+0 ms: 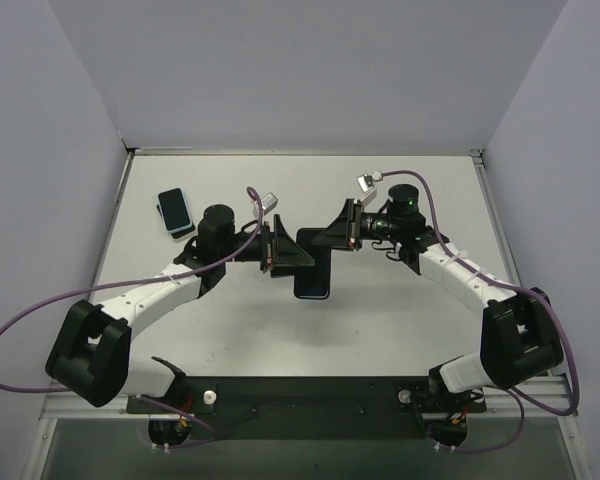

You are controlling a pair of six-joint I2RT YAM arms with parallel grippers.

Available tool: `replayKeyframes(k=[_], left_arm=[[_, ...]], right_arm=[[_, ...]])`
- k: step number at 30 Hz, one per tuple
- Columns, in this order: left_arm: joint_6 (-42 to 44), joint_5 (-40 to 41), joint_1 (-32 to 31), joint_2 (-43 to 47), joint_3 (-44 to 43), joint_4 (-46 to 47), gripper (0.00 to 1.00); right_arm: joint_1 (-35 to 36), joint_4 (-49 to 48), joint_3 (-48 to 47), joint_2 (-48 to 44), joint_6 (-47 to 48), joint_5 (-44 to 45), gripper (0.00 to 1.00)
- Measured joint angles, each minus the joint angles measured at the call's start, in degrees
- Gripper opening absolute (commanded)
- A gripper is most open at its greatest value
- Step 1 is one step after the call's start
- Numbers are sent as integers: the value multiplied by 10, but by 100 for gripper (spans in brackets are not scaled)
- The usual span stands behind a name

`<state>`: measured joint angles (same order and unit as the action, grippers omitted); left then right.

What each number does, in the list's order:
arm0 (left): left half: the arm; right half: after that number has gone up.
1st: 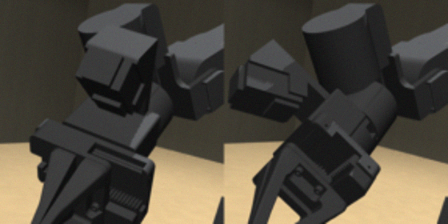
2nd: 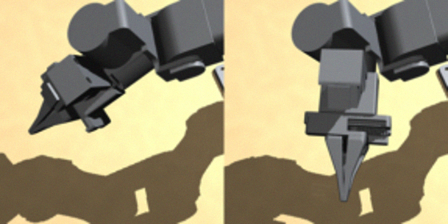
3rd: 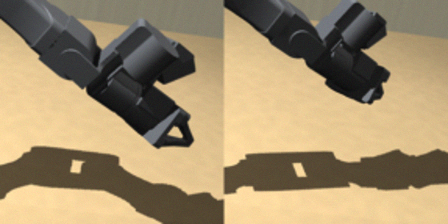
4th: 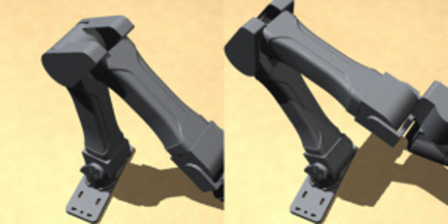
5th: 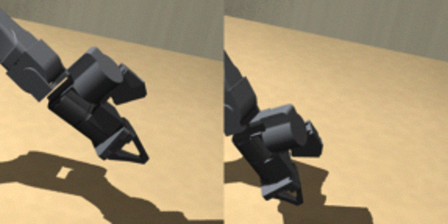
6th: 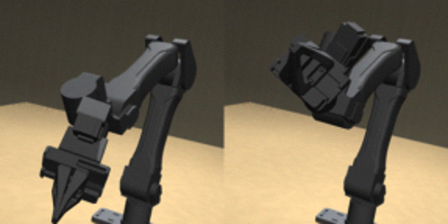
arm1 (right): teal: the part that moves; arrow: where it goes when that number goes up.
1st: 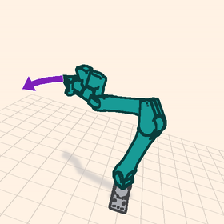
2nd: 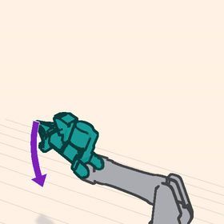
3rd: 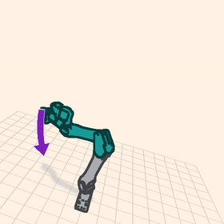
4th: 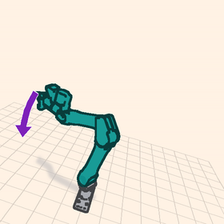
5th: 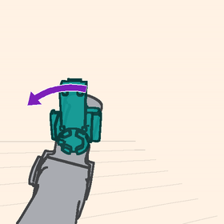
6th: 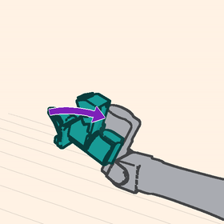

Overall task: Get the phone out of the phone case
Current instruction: Adjust the phone.

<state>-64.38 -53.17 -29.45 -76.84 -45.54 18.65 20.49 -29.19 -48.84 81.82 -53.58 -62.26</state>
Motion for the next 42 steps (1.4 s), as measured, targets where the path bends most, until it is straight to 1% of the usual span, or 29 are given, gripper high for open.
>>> replayKeyframes(k=[3,5,7,9,12,13,15,16,17,18,22,24,25,26,27,28,30,31,32,33,35,36,39,42], left_arm=[[-29,-5,-5,-15,17,46,82],[-46,-6,-4,-20,28,71,80],[-58,-6,-5,-20,36,92,70],[-70,-6,-5,-20,38,107,64],[-77,-6,-5,-19,40,127,60],[-78,-6,-5,-18,40,132,58],[-79,-5,-4,-18,40,134,56],[-80,-3,-3,-18,40,135,46],[-80,-2,-3,-18,40,136,38],[-82,0,-3,-18,40,135,36],[-89,12,-1,-23,43,135,34],[-90,14,-1,-24,43,137,24],[-90,14,-1,-25,43,136,17],[-92,13,-1,-26,43,137,0],[-94,11,-1,-28,42,138,0],[-96,8,0,-29,42,140,0],[-98,2,3,-32,41,139,0],[-97,4,4,-35,40,137,0],[-97,4,6,-38,39,136,0],[-97,5,8,-38,38,133,0],[-97,12,15,-38,38,118,0],[-97,15,21,-39,38,111,0],[-96,29,41,-38,38,108,0],[-101,53,57,-38,38,108,0]], right_arm=[[21,30,-19,-2,24,0,0],[24,29,-20,-3,24,-1,0],[24,26,-19,-3,17,0,0],[24,12,-18,-3,3,0,0],[24,-27,-16,9,-30,-1,0],[24,-43,-14,17,-45,-3,0],[23,-79,-10,33,-80,-10,0],[23,-101,-7,42,-97,-14,0],[23,-122,-5,50,-116,-18,0],[23,-139,-4,58,-130,-22,0],[21,-206,-3,81,-179,-37,0],[21,-225,0,88,-191,-39,0],[21,-234,2,91,-197,-41,0],[20,-241,3,92,-198,-42,0],[20,-244,4,93,-198,-43,10],[20,-245,4,95,-198,-47,26],[19,-231,3,95,-186,-45,62],[19,-209,2,94,-171,-38,67],[17,-165,-2,92,-144,-25,76],[16,-109,-7,89,-110,-3,80],[14,3,-24,73,-49,43,84],[12,62,-32,56,-15,75,85],[-12,155,-34,-1,34,126,85],[-40,191,-32,-52,53,152,84]])
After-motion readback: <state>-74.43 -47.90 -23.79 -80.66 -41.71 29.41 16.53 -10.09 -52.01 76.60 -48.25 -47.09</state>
